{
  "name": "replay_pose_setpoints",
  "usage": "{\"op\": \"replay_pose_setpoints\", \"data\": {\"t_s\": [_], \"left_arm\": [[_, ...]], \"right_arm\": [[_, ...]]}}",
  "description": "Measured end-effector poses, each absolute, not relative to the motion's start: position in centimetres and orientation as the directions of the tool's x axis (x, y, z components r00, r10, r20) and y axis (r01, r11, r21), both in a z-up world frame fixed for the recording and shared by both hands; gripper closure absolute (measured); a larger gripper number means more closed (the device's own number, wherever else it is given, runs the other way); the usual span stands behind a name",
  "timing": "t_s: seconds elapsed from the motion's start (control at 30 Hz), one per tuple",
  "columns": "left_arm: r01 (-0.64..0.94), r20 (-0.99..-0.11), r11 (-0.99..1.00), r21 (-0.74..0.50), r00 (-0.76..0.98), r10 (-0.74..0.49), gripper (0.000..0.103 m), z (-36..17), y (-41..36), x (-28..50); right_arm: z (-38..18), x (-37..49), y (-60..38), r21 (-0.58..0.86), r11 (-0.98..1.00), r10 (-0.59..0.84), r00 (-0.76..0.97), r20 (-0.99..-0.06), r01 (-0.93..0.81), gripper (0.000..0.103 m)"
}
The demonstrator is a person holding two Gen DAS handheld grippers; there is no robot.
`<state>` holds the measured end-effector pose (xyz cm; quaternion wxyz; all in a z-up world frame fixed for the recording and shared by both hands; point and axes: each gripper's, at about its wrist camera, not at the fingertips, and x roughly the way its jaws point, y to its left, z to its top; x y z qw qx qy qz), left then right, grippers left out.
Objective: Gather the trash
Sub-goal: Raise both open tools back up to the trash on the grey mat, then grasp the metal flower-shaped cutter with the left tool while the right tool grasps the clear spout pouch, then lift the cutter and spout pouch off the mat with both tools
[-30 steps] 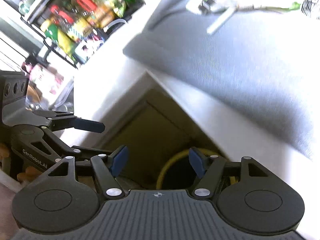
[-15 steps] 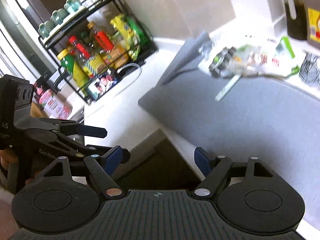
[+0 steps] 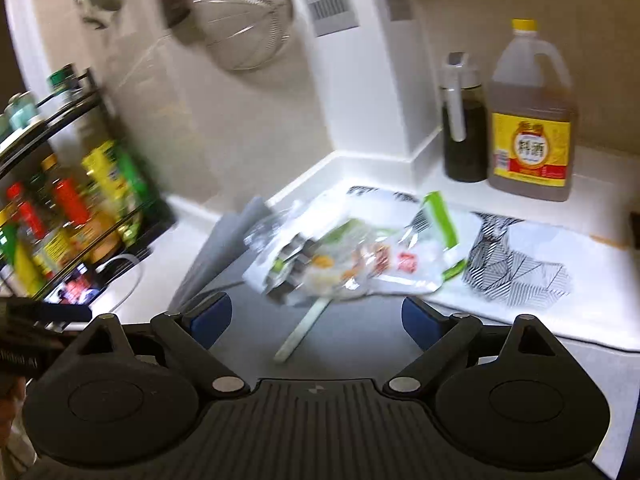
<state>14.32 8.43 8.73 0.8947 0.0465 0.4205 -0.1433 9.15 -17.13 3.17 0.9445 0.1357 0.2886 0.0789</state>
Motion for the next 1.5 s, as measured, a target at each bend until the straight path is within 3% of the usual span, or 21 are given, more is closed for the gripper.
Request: {"op": "replay_pose_setpoints", "data": {"t_s": [0.43,0.93,1.03,1.1,1.13,1.17,1.3,1.37,1.5], "left_arm": [[0.315,-0.767,0.943,-0.105,0.578,-0.278,0.0,4.6,4.1,23.6],[0.323,-0.846,0.939,-0.114,0.464,-0.262,0.0,-0.9,0.9,29.6],[0.313,-0.852,0.94,-0.134,0.447,-0.271,0.0,-1.3,1.0,30.0],[0.304,-0.852,0.943,-0.133,0.451,-0.266,0.001,-1.3,1.2,30.2],[0.307,-0.85,0.944,-0.125,0.458,-0.261,0.003,-1.2,1.3,30.2],[0.308,-0.843,0.943,-0.129,0.466,-0.267,0.009,-1.0,1.5,30.1],[0.305,-0.83,0.933,-0.19,0.458,-0.319,0.041,-0.1,2.6,30.2],[0.299,-0.822,0.935,-0.191,0.472,-0.319,0.046,0.3,3.0,30.2],[0.288,-0.809,0.937,-0.196,0.492,-0.321,0.046,0.9,4.0,30.1]], "right_arm": [[-1.5,14.9,-20.3,0.415,0.9,0.172,0.769,-0.616,0.131,0.006],[-6.3,20.3,-21.7,0.589,0.741,0.217,0.716,-0.663,0.321,0.006],[-6.7,20.6,-21.1,0.605,0.739,0.222,0.739,-0.636,0.298,0.007],[-6.8,20.7,-20.6,0.602,0.749,0.225,0.75,-0.622,0.275,0.019],[-6.8,20.6,-20.4,0.605,0.753,0.227,0.76,-0.608,0.259,0.038],[-6.8,20.5,-20.3,0.602,0.76,0.231,0.764,-0.602,0.244,0.065],[-5.4,19.5,-20.0,0.543,0.817,0.171,0.816,-0.552,0.196,0.072],[-4.3,18.5,-20.1,0.498,0.848,0.122,0.849,-0.515,0.18,0.073],[-2.3,16.5,-21.3,0.431,0.886,0.041,0.896,-0.442,0.172,0.074]]}}
